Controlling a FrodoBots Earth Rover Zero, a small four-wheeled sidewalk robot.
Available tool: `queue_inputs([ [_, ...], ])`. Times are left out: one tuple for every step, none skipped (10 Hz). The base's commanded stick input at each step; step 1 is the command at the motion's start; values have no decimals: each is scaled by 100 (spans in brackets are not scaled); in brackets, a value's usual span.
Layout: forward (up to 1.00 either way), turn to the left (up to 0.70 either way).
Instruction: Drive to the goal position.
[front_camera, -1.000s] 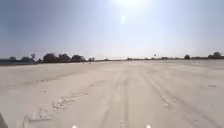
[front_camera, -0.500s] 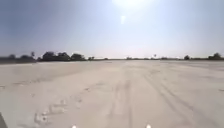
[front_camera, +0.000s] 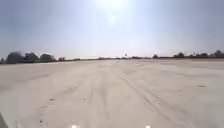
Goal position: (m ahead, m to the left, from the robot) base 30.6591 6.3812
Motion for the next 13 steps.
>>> queue_inputs([
  [70,0],
  [70,0],
  [70,0],
  [70,0],
  [70,0],
  [70,0],
  [70,0],
  [70,0],
  [70,0],
  [70,0],
  [70,0],
  [70,0],
  [70,0],
])
